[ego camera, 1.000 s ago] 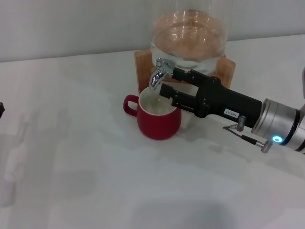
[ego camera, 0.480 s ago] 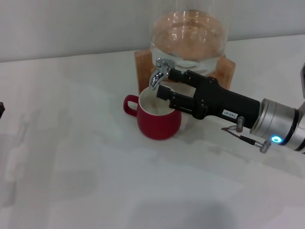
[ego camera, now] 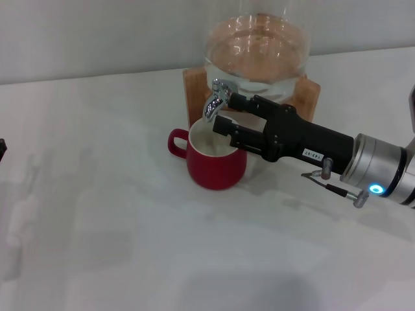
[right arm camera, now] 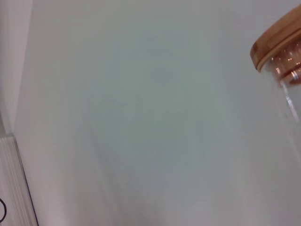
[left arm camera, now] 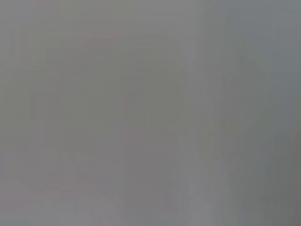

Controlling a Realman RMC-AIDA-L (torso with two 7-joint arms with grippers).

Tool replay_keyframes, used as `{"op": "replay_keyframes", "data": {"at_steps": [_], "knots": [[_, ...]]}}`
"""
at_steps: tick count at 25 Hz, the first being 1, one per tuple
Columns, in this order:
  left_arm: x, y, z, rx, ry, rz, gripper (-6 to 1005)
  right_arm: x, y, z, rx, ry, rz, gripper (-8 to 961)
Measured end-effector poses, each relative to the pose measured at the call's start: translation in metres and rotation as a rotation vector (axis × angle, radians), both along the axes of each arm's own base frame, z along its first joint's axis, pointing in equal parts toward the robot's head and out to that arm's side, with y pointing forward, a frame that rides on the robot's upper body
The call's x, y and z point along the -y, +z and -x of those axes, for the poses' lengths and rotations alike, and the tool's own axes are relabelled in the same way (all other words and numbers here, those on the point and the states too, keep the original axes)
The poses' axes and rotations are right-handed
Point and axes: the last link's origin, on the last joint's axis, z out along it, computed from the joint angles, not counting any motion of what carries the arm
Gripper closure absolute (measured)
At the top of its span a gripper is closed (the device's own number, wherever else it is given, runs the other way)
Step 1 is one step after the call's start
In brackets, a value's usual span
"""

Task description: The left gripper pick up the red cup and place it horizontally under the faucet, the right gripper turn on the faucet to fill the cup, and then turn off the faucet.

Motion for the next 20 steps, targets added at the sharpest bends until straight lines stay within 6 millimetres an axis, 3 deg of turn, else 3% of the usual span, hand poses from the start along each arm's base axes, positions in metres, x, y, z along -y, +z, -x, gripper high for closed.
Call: {"op": "replay_keyframes", "data": {"at_steps": [10, 20], "knots": [[0.000, 0.000, 0.000, 0.000, 0.001, 0.000, 119, 0.000, 0.002, 0.000, -0.007, 0.002, -0.008, 231], [0.001, 0.001, 0.004, -0.009, 0.010, 0.003, 119, 0.005, 0.018, -0.017, -0.023, -0.052, -0.103, 231]]}}
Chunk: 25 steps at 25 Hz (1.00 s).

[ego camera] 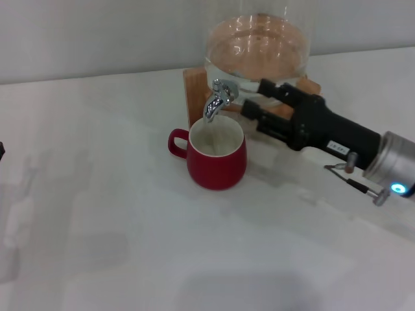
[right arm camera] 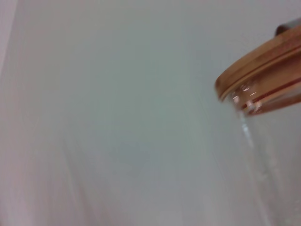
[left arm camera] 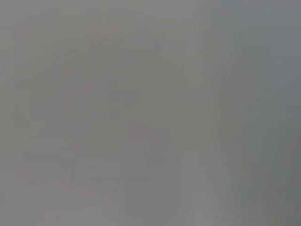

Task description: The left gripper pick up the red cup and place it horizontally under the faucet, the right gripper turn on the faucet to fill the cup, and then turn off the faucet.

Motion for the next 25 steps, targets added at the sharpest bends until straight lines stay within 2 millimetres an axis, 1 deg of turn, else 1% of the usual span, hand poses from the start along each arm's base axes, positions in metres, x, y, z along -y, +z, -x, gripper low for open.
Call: {"op": "replay_keyframes", "data": {"at_steps": [3, 7, 10, 14, 18, 23, 25], "knots": [[0.000, 0.000, 0.002, -0.004, 0.006, 0.001, 119, 0.006, 0.005, -0.005, -0.013, -0.004, -0.019, 231], [0.000, 0.001, 0.004, -0.012, 0.015, 0.001, 119, 0.016, 0.006, -0.007, -0.032, 0.010, -0.016, 231], [0.000, 0.001, 0.004, -0.012, 0.015, 0.002, 119, 0.024, 0.003, -0.007, -0.045, 0.026, 0.008, 231], [-0.001, 0.000, 0.004, -0.011, 0.014, 0.002, 119, 0.030, -0.003, -0.004, -0.045, 0.053, 0.057, 231], [-0.003, 0.000, 0.001, -0.010, 0.006, 0.003, 119, 0.029, -0.009, 0.004, -0.042, 0.083, 0.110, 231], [-0.004, 0.000, 0.000, -0.006, 0.003, 0.004, 119, 0.021, -0.014, 0.016, -0.030, 0.117, 0.155, 231], [-0.004, 0.000, 0.000, -0.005, 0.003, 0.005, 119, 0.019, -0.015, 0.017, -0.028, 0.119, 0.162, 231]]}}
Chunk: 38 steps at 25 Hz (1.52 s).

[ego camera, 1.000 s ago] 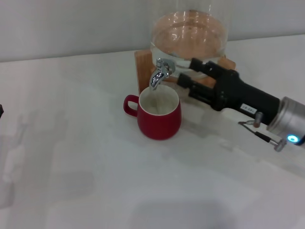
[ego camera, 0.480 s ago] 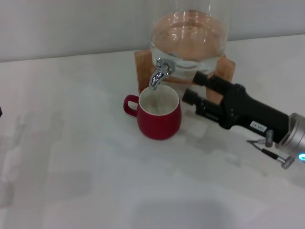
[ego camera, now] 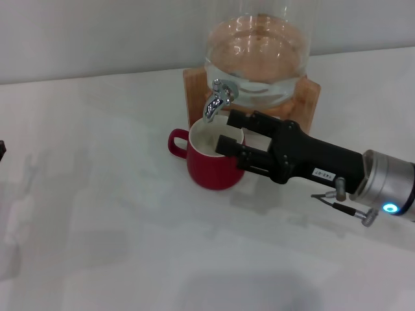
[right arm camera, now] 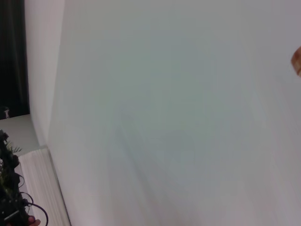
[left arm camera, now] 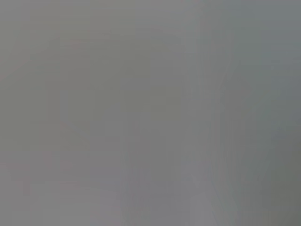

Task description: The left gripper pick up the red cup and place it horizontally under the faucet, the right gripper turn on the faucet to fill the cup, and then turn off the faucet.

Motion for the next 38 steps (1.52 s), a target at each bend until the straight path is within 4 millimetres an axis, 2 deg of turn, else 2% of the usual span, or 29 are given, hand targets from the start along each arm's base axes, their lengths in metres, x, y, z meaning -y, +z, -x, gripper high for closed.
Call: {"op": "replay_keyframes", "data": {"at_steps": [18, 38], "knots": [[-0.002, -0.004, -0.006, -0.001, -0.025, 0.015, 119, -0.018, -0.021, 0.010, 0.113, -0.035, 0.052, 232], [-0.006, -0.003, -0.008, -0.003, -0.030, 0.014, 119, -0.025, -0.017, 0.011, 0.098, -0.056, 0.012, 232]]}}
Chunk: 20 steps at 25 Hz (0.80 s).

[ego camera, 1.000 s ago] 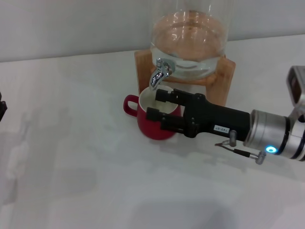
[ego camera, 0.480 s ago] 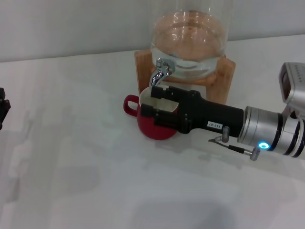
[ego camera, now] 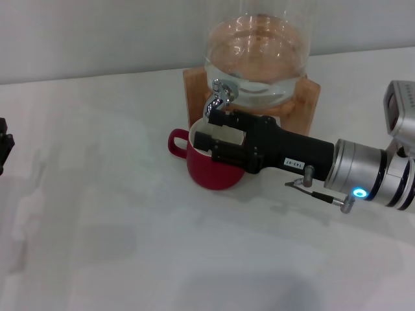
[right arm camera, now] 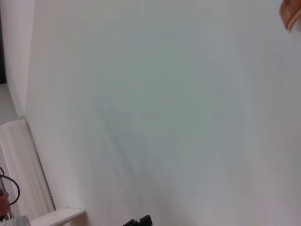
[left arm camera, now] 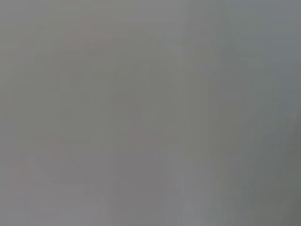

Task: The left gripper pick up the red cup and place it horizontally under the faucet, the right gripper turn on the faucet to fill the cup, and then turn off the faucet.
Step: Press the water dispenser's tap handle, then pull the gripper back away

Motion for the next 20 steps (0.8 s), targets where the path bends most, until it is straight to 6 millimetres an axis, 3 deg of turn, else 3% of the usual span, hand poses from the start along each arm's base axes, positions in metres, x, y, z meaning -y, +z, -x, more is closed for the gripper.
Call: {"op": "replay_keyframes", "data": {"at_steps": [20], "knots": [[-0.0025, -0.0009, -0.0010, -0.006, -0.002, 0.010, 119, 0.0003, 0.0021, -0.0047, -0.008, -0.027, -0.018, 232]]}}
